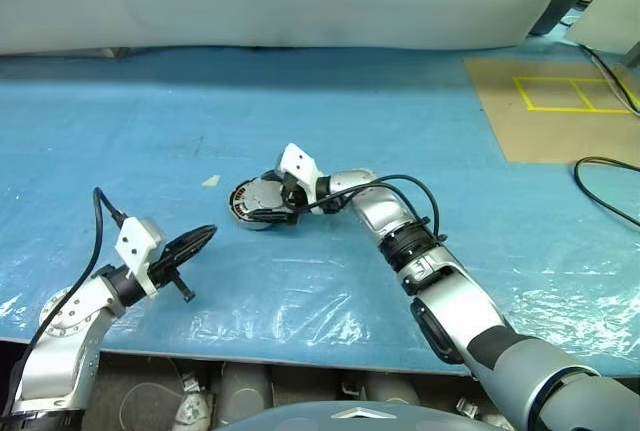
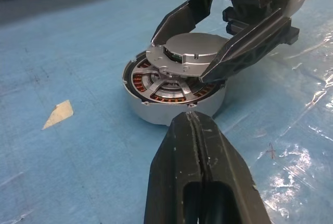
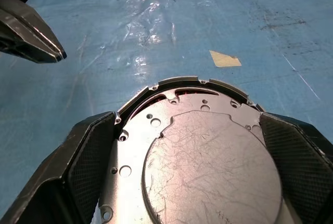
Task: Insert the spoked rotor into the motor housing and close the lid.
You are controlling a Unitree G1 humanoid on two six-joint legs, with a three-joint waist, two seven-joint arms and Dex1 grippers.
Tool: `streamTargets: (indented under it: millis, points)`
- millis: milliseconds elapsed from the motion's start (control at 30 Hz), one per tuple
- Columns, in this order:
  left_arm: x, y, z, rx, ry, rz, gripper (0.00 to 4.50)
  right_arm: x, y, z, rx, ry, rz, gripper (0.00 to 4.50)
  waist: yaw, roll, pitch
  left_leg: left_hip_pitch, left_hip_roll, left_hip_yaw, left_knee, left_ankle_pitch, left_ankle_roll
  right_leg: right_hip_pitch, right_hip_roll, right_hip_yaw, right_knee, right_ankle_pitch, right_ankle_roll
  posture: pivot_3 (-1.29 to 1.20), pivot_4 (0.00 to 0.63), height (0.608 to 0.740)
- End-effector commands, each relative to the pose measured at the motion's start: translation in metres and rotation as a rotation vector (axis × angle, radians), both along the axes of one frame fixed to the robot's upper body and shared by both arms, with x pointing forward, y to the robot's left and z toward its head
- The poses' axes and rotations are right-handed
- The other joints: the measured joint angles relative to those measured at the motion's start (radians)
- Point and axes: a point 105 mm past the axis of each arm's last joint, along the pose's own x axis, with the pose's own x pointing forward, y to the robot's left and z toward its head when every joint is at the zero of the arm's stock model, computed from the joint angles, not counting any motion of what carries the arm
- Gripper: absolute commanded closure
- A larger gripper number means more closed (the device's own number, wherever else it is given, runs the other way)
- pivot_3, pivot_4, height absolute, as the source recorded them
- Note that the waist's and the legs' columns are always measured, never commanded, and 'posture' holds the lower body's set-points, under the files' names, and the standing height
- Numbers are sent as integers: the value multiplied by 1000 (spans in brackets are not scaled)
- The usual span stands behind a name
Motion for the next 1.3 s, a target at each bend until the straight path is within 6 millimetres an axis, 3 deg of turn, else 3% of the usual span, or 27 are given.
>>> streamTargets:
  millis: [33,167,267,367,633,767,1133,1300]
  points:
    - [1,-2,19,-18,-79,33,4500,1,6,3,-24,-37,26,39,-1,0,0,1,0,0,0,0,0,0,0,0,0,0,0,0,150,740]
    - [3,-3,18,-12,-92,51,4500,3,10,1,-26,-35,28,39,-2,0,0,3,0,1,0,0,0,1,0,1,0,0,0,0,150,740]
    - [-1,-4,17,-25,-98,71,4500,2,18,7,16,-3,42,631,-5,0,0,3,0,1,0,0,0,1,0,2,0,0,0,0,150,740]
    - [-5,-5,12,-27,-90,82,4500,1,21,9,25,7,52,1510,-5,0,0,3,0,1,-1,0,0,1,1,2,0,0,0,0,150,740]
    - [-11,-6,10,-32,-85,115,4500,2,24,8,15,-20,55,1496,-5,0,0,3,1,1,-2,0,0,1,1,2,0,0,-1,0,150,740]
    - [-16,-5,8,-37,-74,132,4500,3,32,19,49,-33,49,1496,-6,0,0,4,1,1,-2,0,0,1,1,2,0,0,-1,0,150,740]
    - [-29,-7,-8,-36,4,146,4500,13,36,-11,-156,-93,-65,1496,-5,2,0,6,1,2,-2,0,1,1,1,3,1,-1,-1,0,150,740]
    - [-28,-10,-10,-33,13,140,4500,14,41,-15,-185,-30,-97,1496,-4,7,0,8,1,2,-2,-2,4,3,1,3,2,-1,-2,0,150,740]
